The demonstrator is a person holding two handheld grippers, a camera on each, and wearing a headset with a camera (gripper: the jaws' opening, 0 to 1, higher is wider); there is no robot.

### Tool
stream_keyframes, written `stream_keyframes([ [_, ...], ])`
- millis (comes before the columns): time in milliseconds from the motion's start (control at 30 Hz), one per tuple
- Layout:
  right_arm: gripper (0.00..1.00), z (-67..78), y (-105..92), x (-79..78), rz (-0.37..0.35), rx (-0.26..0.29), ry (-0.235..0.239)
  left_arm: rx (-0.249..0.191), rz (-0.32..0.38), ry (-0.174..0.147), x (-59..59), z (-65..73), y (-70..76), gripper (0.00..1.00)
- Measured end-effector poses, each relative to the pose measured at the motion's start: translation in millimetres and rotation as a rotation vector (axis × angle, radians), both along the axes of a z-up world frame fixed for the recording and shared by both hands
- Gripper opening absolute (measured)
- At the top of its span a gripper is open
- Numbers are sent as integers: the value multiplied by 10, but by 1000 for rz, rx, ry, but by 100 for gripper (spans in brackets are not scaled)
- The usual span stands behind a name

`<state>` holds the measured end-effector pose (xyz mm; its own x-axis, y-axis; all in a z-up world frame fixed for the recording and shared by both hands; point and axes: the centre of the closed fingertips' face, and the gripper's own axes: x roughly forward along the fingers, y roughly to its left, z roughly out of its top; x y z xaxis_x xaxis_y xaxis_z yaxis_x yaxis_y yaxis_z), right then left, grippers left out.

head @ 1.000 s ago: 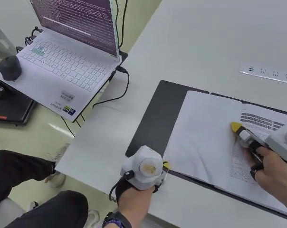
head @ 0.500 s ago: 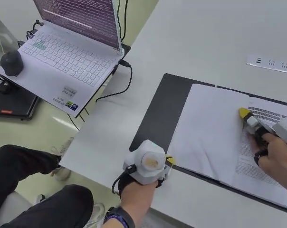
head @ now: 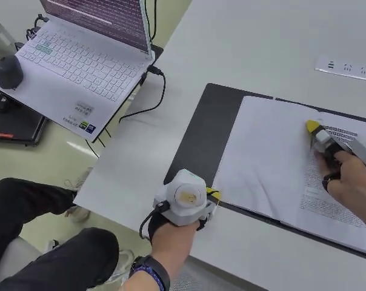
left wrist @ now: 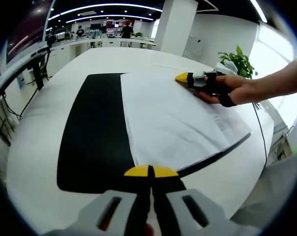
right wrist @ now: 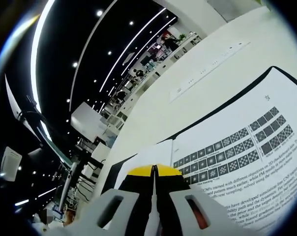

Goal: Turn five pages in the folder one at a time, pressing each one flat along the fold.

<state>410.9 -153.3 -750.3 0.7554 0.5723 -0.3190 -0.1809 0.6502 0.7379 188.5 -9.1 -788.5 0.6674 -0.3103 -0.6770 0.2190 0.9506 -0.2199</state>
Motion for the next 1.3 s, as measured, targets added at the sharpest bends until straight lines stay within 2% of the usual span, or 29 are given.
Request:
stream_keyframes([
  [300,0,-35,-20,230,-38,6,5,11,-16,0,8,-9,2,0],
  [500,0,-208,-81,584,-52,0,19,12,-21,-1,10,-17,4,0],
  [567,0,-247,-117,664,-82,24,31,13,-23,0,11,-20,4,0],
  [633,0,-290,-122,695,-79,15,29,17,-26,1,11,-22,3,0],
  [800,0,-322,-138,686,-64,5,17,29,-29,-5,8,-22,-2,0],
  [967,0,-346,-138,612,-36,-10,2,35,-33,-1,9,-22,-3,0],
  [1200,0,-334,-117,396,6,-19,1,36,-31,-7,9,-19,0,0],
  [1300,0,-287,-89,254,14,-22,-6,37,-31,-11,8,-16,1,0],
])
